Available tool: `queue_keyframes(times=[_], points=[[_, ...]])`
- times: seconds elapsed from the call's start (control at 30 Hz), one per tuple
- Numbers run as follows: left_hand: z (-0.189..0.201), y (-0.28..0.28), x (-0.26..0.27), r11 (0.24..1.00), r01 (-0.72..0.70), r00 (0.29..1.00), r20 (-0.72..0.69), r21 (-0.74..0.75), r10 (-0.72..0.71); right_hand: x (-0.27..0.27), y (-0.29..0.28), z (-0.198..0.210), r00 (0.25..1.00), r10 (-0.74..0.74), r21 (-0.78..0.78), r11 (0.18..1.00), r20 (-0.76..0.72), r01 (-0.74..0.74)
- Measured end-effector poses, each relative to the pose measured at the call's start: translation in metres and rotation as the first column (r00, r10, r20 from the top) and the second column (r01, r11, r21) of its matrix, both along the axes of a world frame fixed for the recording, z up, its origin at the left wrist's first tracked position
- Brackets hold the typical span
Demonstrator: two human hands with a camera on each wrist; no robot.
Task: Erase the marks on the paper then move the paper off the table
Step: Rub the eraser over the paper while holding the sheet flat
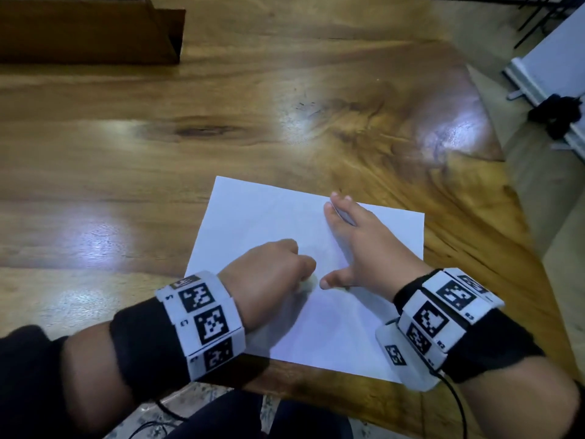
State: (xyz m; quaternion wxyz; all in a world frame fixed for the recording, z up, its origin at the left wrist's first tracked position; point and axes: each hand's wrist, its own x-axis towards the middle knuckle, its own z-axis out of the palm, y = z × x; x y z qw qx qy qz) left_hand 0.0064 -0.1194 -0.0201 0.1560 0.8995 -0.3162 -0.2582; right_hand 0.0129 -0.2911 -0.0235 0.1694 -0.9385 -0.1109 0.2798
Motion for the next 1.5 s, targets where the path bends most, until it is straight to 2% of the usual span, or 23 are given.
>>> queue_keyframes(times=[0.1,0.17,0.33,0.43,0.5,0.67,0.73,0.87,0.93,1.03,1.07,1.13,1.2,1.27,1.33,1.43,1.5], points=[[0.002,0.001,0.008,0.997,-0.044,0.999,-0.022,-0.059,0.043,0.000,0.000,0.000,1.000,0.004,-0.001,1.000,0.002,-0.004],[0.005,0.001,0.022,0.995,-0.095,0.995,-0.037,-0.040,0.094,0.000,-0.001,0.001,1.000,0.002,0.001,1.000,0.001,-0.002],[0.014,-0.010,0.069,0.940,-0.323,0.946,0.000,-0.108,0.325,-0.001,0.000,0.001,1.000,-0.003,-0.007,1.000,0.002,0.003],[0.014,-0.023,0.084,0.951,-0.292,0.949,0.094,-0.107,0.302,0.000,0.000,0.000,1.000,-0.005,-0.014,1.000,0.010,0.005],[0.011,-0.026,0.081,0.962,-0.257,0.958,0.108,-0.094,0.267,0.000,-0.001,-0.001,1.000,-0.007,-0.008,1.000,0.014,0.007],[0.007,-0.011,0.051,0.998,-0.037,0.998,-0.060,-0.043,0.034,0.000,-0.001,-0.001,1.000,-0.007,-0.008,1.000,0.018,0.007],[0.008,-0.012,0.058,0.994,-0.086,0.996,-0.039,-0.063,0.083,0.001,0.000,-0.001,1.000,-0.002,-0.010,1.000,0.020,0.002],[0.007,-0.027,0.079,0.964,-0.237,0.958,0.139,-0.118,0.253,0.000,0.000,-0.001,1.000,-0.012,0.004,1.000,0.018,0.012],[0.005,-0.026,0.073,0.973,-0.209,0.965,0.144,-0.095,0.221,0.000,0.000,-0.001,1.000,-0.015,0.012,1.000,0.018,0.015],[0.005,-0.015,0.053,0.999,-0.040,0.996,0.080,-0.003,0.041,0.001,0.000,0.000,1.000,-0.013,0.010,1.000,0.015,0.013],[0.006,-0.012,0.052,1.000,-0.019,0.999,0.049,0.005,0.019,0.001,0.000,0.000,1.000,-0.009,0.006,1.000,0.014,0.009],[0.008,-0.014,0.060,0.996,-0.080,0.996,0.031,-0.038,0.081,0.001,0.000,0.000,1.000,-0.006,0.008,1.000,0.017,0.006],[0.008,-0.022,0.075,0.979,-0.186,0.977,0.089,-0.077,0.193,0.000,0.000,0.000,1.000,-0.007,0.007,1.000,0.014,0.007],[0.008,-0.029,0.080,0.969,-0.231,0.960,0.142,-0.086,0.241,0.000,0.000,0.000,1.000,-0.012,0.006,1.000,0.012,0.012],[0.006,-0.025,0.072,0.975,-0.209,0.970,0.108,-0.078,0.216,0.001,0.000,0.000,1.000,-0.013,0.008,1.000,0.011,0.013],[0.006,-0.012,0.054,0.997,-0.072,0.997,0.009,0.003,0.072,0.001,0.000,-0.001,1.000,-0.008,0.001,1.000,0.009,0.008],[0.009,-0.012,0.059,0.998,-0.064,0.998,-0.014,0.017,0.064,0.001,0.000,-0.001,1.000,-0.003,-0.002,1.000,0.012,0.004]])
